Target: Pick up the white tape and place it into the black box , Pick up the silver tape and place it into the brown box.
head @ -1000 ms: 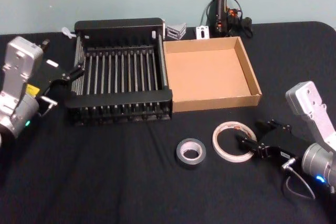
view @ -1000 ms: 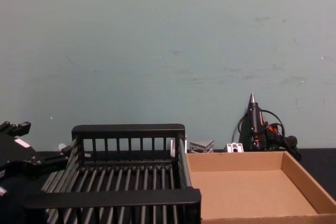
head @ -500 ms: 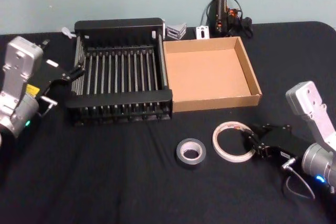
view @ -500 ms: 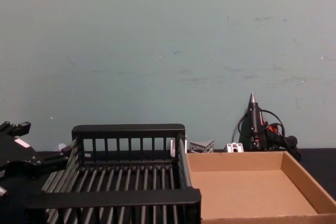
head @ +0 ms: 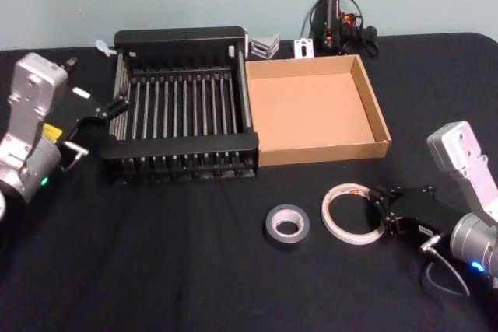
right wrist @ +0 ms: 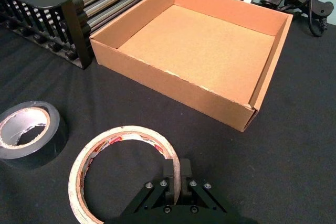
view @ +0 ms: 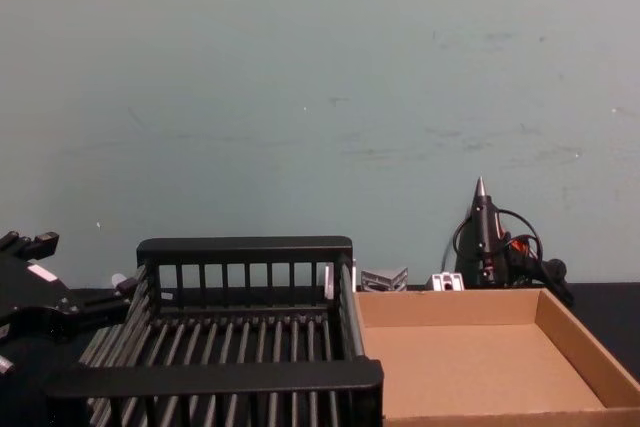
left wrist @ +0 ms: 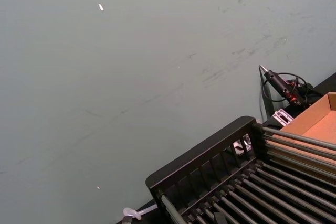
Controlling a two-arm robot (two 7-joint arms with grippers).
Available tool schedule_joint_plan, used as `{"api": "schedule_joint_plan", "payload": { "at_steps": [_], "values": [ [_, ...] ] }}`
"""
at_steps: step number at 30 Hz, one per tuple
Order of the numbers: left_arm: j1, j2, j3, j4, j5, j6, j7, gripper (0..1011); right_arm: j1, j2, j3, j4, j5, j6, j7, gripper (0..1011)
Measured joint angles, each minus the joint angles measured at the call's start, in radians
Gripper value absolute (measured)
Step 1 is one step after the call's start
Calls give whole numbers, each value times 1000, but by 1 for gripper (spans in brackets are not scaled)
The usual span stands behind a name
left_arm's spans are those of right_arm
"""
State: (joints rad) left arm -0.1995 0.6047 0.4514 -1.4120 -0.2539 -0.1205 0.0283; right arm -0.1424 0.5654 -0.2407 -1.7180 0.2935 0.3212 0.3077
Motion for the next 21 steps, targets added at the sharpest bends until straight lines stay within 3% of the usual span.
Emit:
{"api": "schedule_joint_plan", "payload": {
  "at_steps": [8, 21],
  "values": [
    [0, 0, 0, 0, 0, 0, 0, 1001, -1, -1, 2, 0, 0, 0, 2, 72],
    [0, 0, 0, 0, 0, 0, 0, 1001, -7, -8, 52, -39, 17, -28, 13, 72]
  ]
}}
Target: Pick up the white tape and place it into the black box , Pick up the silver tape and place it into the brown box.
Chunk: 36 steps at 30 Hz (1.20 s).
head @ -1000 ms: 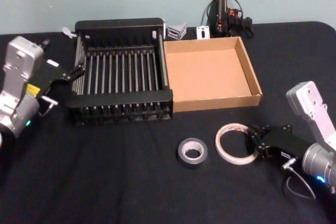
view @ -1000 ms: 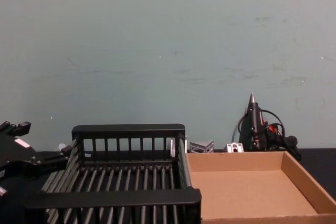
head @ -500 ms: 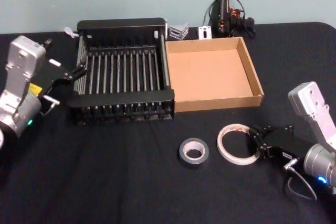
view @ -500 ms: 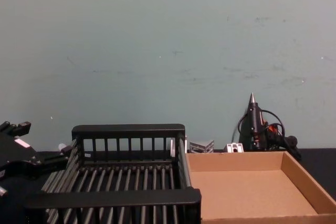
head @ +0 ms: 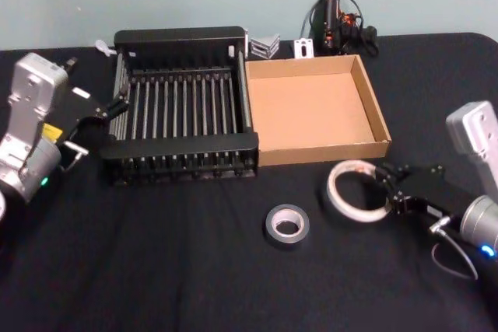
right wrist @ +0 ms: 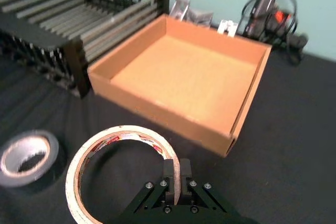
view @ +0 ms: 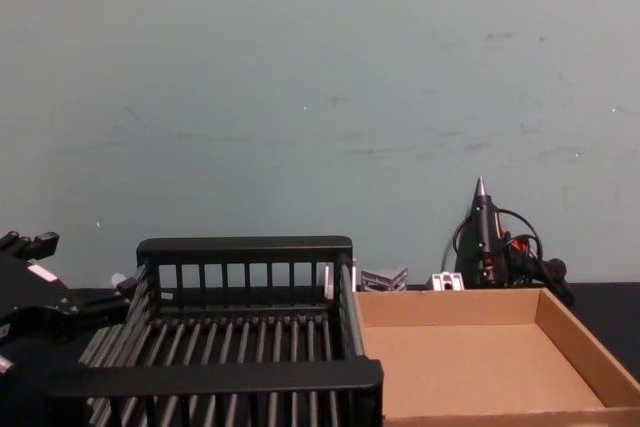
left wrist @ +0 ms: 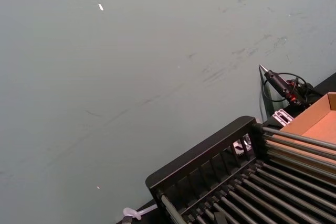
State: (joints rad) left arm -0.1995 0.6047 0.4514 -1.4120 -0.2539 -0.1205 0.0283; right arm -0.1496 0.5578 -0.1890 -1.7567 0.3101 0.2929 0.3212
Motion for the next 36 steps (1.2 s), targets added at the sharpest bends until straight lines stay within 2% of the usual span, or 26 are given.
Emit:
{"api": "schedule_joint_plan", "payload": {
  "at_steps": [8, 16, 24, 30, 33, 36],
  "values": [
    [0, 0, 0, 0, 0, 0, 0, 1001, 8, 5, 40, -55, 21, -47, 11, 72],
    [0, 0, 0, 0, 0, 0, 0, 1001, 80, -9, 30, -55, 10, -91, 14, 71],
    [0, 0, 0, 0, 0, 0, 0, 1001, 209, -53, -27, 14, -35, -108, 13, 71],
    [0, 0, 0, 0, 0, 0, 0, 1001, 348, -112, -101, 109, -89, -120, 24, 72],
    [0, 0, 0, 0, 0, 0, 0, 1001, 390, -134, -123, 140, -105, -125, 29, 71],
    [0, 0, 0, 0, 0, 0, 0, 1001, 458, -175, -164, 197, -131, -135, 38, 71]
  ]
}}
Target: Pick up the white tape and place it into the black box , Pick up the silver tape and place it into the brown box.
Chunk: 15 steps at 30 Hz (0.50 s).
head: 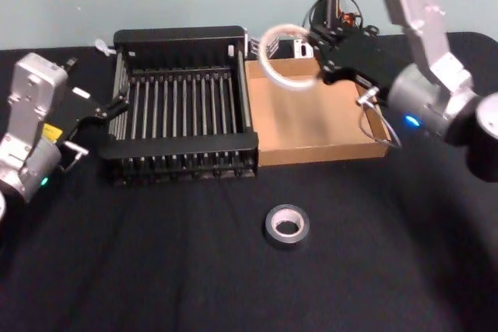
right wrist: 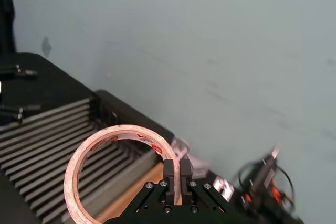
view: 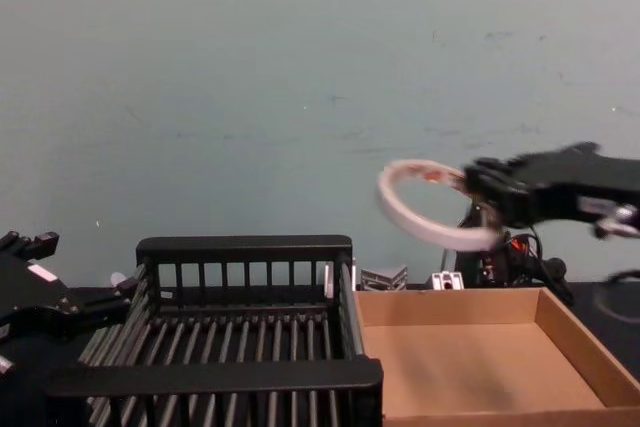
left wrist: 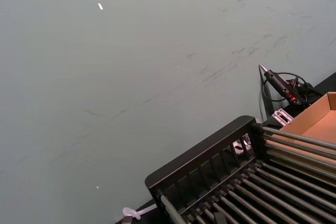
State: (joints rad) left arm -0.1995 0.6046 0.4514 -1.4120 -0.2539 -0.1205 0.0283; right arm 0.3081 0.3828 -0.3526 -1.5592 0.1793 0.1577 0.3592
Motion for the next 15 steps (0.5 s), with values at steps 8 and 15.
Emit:
{"api": "schedule_joint_plan", "payload": {
  "at_steps": [8, 15],
  "values": [
    [0, 0, 0, 0, 0, 0, 0, 1001, 132, -95, -80, 148, -55, -29, 12, 71],
    [0, 0, 0, 0, 0, 0, 0, 1001, 231, -186, -143, 307, -109, -65, 13, 71]
  ]
}}
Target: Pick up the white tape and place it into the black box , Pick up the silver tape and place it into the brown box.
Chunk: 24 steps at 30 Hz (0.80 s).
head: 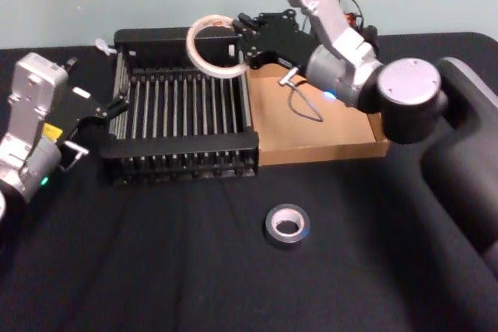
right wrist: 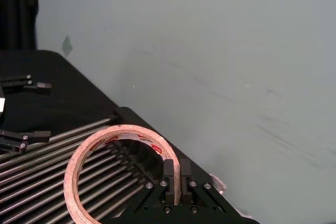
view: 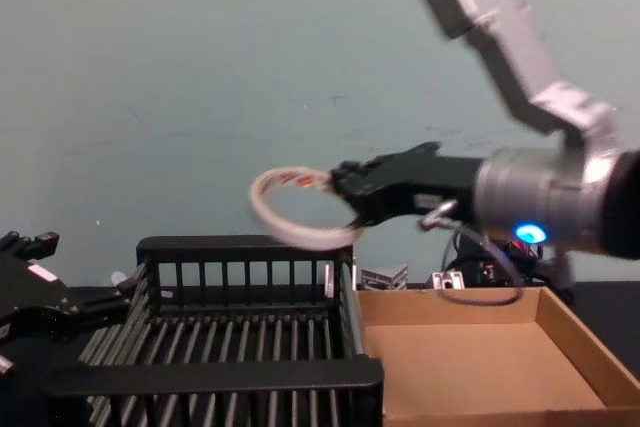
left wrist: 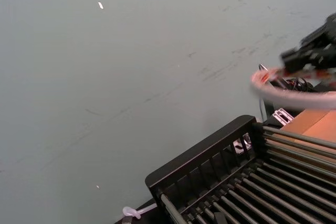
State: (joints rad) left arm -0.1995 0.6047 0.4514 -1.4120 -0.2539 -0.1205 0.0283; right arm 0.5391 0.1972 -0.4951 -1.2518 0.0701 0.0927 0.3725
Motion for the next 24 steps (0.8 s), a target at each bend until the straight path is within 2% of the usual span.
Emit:
{"api": "schedule_joint_plan", "payload": {
  "at_steps": [5, 11, 17, 24],
  "values": [
    [0, 0, 0, 0, 0, 0, 0, 1001, 45, -55, -32, 103, -34, -23, -1, 71],
    [0, 0, 0, 0, 0, 0, 0, 1001, 78, -104, -50, 204, -63, -48, -7, 71],
    [0, 0, 0, 0, 0, 0, 0, 1001, 95, -133, -62, 277, -89, -64, -9, 71],
    [0, 0, 0, 0, 0, 0, 0, 1001, 98, -145, -63, 308, -109, -69, -11, 71]
  ]
}}
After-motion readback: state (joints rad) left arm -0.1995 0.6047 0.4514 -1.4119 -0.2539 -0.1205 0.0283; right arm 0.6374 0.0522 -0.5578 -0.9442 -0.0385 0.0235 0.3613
